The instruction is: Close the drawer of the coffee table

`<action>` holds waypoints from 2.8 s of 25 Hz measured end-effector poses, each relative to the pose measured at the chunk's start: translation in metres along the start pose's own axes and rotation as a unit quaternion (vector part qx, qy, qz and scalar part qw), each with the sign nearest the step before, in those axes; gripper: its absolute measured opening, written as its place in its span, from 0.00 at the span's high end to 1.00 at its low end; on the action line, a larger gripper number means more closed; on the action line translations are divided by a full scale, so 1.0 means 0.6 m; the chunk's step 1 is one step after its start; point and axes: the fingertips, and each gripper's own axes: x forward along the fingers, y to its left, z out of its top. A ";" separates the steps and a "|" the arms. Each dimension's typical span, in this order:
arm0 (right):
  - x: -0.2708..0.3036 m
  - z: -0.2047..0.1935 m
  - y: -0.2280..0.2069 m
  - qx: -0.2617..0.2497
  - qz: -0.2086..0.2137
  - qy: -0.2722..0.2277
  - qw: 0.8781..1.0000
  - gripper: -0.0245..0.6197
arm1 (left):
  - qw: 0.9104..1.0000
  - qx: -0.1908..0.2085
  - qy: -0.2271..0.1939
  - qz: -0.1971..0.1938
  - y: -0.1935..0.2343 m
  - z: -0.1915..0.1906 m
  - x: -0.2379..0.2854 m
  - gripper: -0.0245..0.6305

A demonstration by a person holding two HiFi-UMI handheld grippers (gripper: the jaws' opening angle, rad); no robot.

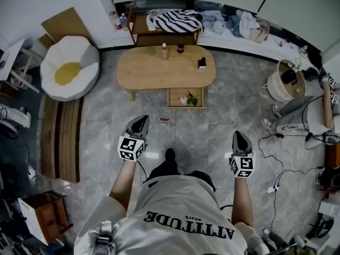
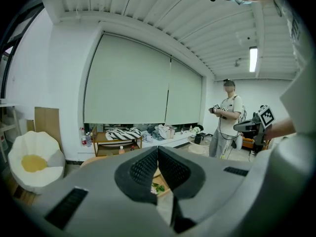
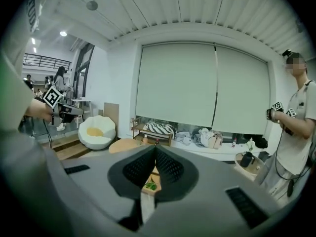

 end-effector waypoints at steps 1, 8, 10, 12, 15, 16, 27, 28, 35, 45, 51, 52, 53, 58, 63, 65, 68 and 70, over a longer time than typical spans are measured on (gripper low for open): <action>0.013 0.001 0.003 0.000 -0.002 0.004 1.000 0.93 | 1.000 0.002 0.001 -0.004 0.011 0.001 0.009 0.93; 0.075 0.009 0.024 0.000 -0.008 0.020 1.000 0.93 | 1.000 0.004 0.010 -0.017 0.076 0.002 0.060 0.93; 0.086 0.009 0.029 -0.001 -0.008 0.025 1.000 0.93 | 1.000 0.002 0.011 -0.017 0.089 0.000 0.070 0.93; 0.092 0.007 0.029 -0.003 -0.008 0.030 0.999 0.93 | 1.000 -0.001 0.013 -0.018 0.094 -0.003 0.078 0.93; 0.104 0.006 0.020 -0.004 -0.006 0.036 0.999 0.93 | 1.000 -0.005 0.019 -0.019 0.094 -0.008 0.095 0.93; 0.109 0.004 0.017 -0.004 -0.004 0.038 0.999 0.93 | 1.000 -0.006 0.021 -0.018 0.093 -0.011 0.101 0.93; 0.199 -0.009 -0.050 -0.011 0.029 0.039 0.999 0.93 | 1.000 -0.002 0.018 0.017 0.066 -0.016 0.170 0.93; 0.211 -0.010 -0.059 -0.010 0.034 0.038 0.999 0.93 | 1.000 -0.001 0.015 0.023 0.061 -0.014 0.177 0.93; 0.294 -0.026 -0.115 -0.007 0.074 0.047 0.996 0.93 | 0.998 -0.008 0.023 0.054 0.028 -0.025 0.243 0.93; 0.395 -0.091 -0.150 -0.008 0.147 0.078 0.986 0.93 | 0.994 -0.024 0.051 0.093 0.009 -0.077 0.310 0.93; 0.441 -0.144 -0.144 -0.012 0.181 0.096 0.979 0.93 | 0.991 -0.042 0.061 0.110 0.007 -0.121 0.344 0.93; 0.449 -0.151 -0.142 -0.011 0.185 0.099 0.978 0.93 | 0.991 -0.044 0.064 0.111 0.007 -0.129 0.349 0.93; 0.458 -0.158 -0.141 -0.011 0.190 0.102 0.977 0.93 | 0.990 -0.045 0.068 0.112 0.007 -0.136 0.355 0.93; 0.494 -0.188 -0.132 -0.009 0.206 0.118 0.971 0.93 | 0.990 -0.047 0.083 0.109 0.009 -0.163 0.384 0.93; 0.517 -0.217 -0.115 -0.002 0.198 0.132 0.971 0.93 | 0.991 -0.054 0.089 0.086 0.016 -0.195 0.401 0.93; 0.527 -0.232 -0.107 0.003 0.194 0.140 0.971 0.93 | 0.991 -0.056 0.093 0.078 0.023 -0.212 0.411 0.93; 0.539 -0.260 -0.097 0.009 0.183 0.153 0.971 0.93 | 0.990 -0.061 0.103 0.071 0.036 -0.245 0.425 0.93; 0.548 -0.281 -0.091 0.010 0.170 0.163 0.972 0.93 | 0.990 -0.062 0.110 0.062 0.042 -0.267 0.439 0.93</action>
